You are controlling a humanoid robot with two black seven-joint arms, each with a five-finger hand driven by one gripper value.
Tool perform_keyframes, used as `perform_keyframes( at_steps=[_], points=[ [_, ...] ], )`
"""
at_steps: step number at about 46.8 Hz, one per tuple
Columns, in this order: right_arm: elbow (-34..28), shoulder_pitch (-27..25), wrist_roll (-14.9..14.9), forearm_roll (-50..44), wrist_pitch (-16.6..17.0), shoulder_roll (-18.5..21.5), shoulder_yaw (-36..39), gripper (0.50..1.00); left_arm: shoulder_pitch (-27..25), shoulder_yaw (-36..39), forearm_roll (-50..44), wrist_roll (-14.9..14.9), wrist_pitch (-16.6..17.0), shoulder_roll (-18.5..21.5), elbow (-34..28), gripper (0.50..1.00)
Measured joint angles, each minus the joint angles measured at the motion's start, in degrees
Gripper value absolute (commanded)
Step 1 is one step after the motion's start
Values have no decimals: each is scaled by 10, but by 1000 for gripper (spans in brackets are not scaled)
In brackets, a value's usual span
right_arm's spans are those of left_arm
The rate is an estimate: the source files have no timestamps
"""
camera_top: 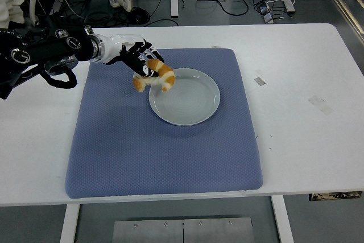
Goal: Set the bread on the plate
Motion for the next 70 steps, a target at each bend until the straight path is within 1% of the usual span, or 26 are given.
perform_keyframes(
  at_steps=[10,33,70],
  points=[
    [0,0,0,0,0,0,0,1000,0,1,0,0,8,-24,6,500],
    [0,0,0,0,0,0,0,1000,7,8,1,6,24,-62,16,500],
    [0,0,0,0,0,0,0,1000,21,12,2,7,28,-70,20,500]
  ],
)
